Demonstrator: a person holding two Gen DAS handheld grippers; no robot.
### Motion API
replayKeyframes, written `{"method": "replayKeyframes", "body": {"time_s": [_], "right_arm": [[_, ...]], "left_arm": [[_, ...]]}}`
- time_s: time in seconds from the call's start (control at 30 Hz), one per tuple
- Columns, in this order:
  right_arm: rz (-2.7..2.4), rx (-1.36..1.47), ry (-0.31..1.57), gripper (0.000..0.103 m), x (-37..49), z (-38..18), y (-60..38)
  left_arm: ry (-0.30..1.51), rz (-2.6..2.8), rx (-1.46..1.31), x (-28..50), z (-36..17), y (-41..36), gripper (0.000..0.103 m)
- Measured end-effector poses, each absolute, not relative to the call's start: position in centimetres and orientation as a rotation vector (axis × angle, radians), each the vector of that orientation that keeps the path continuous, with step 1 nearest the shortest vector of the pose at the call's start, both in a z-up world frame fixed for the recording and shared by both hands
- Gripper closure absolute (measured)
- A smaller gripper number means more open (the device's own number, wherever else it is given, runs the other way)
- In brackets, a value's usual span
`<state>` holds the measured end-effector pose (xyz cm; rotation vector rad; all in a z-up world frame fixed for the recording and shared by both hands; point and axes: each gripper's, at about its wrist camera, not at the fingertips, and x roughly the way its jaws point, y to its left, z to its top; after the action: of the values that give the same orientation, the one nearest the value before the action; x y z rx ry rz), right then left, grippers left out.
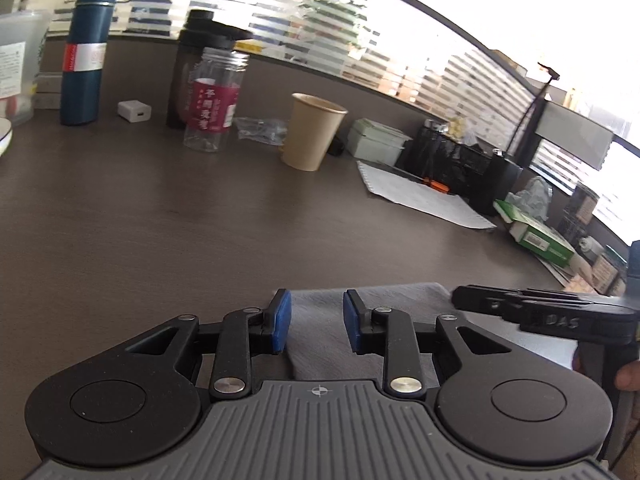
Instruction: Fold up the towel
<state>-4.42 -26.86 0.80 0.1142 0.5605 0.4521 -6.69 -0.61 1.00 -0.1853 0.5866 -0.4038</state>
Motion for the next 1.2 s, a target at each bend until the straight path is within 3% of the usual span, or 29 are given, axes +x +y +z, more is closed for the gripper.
{"method": "replayKeyframes", "body": {"time_s": [0.4, 0.83, 0.97, 1.07, 1.2], "right_arm": [[0.518, 0.114, 0.579, 0.071, -8.1, -0.4, -26.4], [0.554, 0.306, 0.596, 0.071, -7.6, -0.7, -29.2], [0.547, 0.327, 0.58, 0.07, -7.8, -0.4, -30.0], [0.505, 0.331, 0.545, 0.067, -7.9, 0.4, -30.8], [0.424, 0.277, 0.483, 0.061, -7.9, 1.9, -31.0]], "left_arm": [[0.607, -0.465, -0.165, -9.8, -0.5, -1.7, 0.065], [0.576, -0.532, -0.239, -9.9, -1.2, 0.3, 0.065], [0.534, -0.487, -0.231, -10.6, -0.2, 1.3, 0.052], [0.479, -0.395, -0.215, -11.1, 1.1, 2.0, 0.022], [0.4, -0.255, -0.158, -11.7, 2.7, 2.6, 0.02]]}}
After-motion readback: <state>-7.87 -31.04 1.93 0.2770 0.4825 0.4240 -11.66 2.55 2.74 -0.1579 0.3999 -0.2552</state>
